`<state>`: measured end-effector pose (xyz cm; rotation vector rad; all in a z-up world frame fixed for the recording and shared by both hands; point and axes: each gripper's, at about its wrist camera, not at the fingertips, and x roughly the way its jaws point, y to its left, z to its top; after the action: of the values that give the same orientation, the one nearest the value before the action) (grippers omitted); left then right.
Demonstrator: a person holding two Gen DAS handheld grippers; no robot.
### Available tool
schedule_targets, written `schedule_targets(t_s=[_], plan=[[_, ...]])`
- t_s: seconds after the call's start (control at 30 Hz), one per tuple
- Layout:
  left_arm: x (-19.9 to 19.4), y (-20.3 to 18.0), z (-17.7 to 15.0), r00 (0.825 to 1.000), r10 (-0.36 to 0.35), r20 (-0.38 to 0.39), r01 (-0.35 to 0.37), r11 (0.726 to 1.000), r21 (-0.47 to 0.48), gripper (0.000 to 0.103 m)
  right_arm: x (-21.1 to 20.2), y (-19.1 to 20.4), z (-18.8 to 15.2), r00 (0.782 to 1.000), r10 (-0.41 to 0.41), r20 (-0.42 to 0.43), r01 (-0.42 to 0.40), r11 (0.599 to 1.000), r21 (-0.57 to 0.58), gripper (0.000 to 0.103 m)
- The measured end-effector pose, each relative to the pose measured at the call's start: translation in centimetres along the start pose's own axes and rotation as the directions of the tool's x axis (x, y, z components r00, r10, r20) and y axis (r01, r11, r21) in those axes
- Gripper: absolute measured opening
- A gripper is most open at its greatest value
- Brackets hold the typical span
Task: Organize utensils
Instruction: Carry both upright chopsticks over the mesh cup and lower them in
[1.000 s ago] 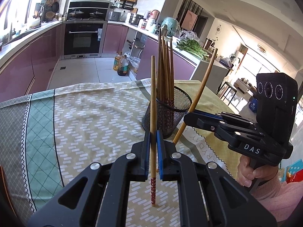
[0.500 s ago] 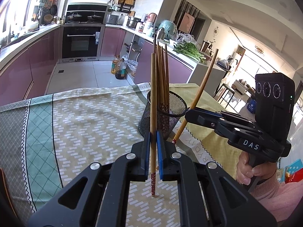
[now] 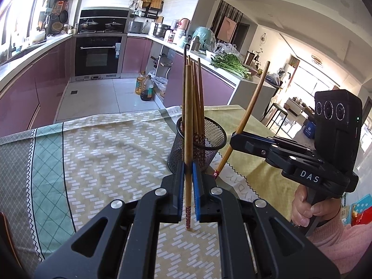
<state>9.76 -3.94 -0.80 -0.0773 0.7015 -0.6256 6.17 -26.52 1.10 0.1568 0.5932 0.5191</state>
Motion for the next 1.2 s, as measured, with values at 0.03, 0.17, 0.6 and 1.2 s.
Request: schedule_targets(t_s=[0.03, 0.17, 0.6, 1.2], plan=[[0.0, 0.0, 0.0, 1.0, 0.0, 0.0, 0.0, 1.0, 0.0, 0.008, 0.0, 0.0, 0.0, 1.0, -0.001, 0.001, 0.001, 1.0, -0.001, 0.006], [0.0, -0.1, 0.2, 1.0, 0.003, 0.004, -0.003, 1.0, 0.005, 0.008, -0.1, 0.0, 0.2, 1.0, -0.002, 0.005, 0.002, 1.0, -0.002, 0.006], [-0.5, -0.7, 1.0, 1.0, 0.007, 0.015, -0.007, 1.0, 0.031, 0.008, -0.6, -0.1, 0.9, 1.0, -0.006, 0.028, 0.006, 1.0, -0.003, 0.006], [-0.5, -1.7, 3.0, 1.0, -0.015, 0.005, 0.014, 0.997, 0.074, 0.008, -1.8, -0.4, 1.7, 0.999, -0.016, 0.05, 0.016, 1.0, -0.003, 0.006]])
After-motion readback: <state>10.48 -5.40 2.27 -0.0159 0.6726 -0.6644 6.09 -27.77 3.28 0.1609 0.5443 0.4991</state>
